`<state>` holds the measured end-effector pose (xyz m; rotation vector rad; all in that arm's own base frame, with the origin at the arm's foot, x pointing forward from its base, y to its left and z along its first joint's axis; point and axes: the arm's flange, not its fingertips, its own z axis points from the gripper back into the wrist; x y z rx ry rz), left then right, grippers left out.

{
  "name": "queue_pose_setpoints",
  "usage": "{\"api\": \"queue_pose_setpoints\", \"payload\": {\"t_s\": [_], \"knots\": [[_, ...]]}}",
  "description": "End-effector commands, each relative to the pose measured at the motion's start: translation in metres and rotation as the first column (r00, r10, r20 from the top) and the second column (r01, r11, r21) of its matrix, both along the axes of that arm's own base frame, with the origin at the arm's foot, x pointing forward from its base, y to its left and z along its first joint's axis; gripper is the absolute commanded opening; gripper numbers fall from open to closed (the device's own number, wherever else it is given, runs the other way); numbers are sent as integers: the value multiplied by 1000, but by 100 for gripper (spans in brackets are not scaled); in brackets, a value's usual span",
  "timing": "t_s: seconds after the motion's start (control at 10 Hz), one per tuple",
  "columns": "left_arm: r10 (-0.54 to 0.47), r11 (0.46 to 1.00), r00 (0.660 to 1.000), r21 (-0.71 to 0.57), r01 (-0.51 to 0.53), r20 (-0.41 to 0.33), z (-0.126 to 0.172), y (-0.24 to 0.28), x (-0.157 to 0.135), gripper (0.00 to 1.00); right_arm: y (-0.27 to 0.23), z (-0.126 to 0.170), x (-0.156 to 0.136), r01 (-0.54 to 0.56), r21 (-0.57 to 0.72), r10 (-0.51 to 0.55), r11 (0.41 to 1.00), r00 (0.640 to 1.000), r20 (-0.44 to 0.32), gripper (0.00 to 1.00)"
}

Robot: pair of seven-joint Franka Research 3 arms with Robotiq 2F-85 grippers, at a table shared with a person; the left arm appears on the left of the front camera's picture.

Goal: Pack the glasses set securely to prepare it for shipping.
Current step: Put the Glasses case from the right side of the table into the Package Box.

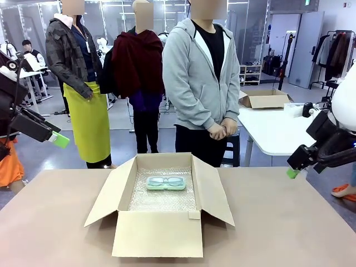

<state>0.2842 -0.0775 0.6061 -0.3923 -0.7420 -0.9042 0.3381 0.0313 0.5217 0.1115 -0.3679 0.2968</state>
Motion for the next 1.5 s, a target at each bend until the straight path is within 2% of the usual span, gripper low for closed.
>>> {"api": "queue_pose_setpoints", "payload": {"t_s": [0.0,1.4], "knots": [[-5,1000,1000,-4,5,3,0,1,-1,100,-1,0,0,-3,-3,3,1000,1000,-7,95],[-5,1000,1000,-4,5,3,0,1,-1,100,-1,0,0,-3,-3,3,1000,1000,-7,95]]}}
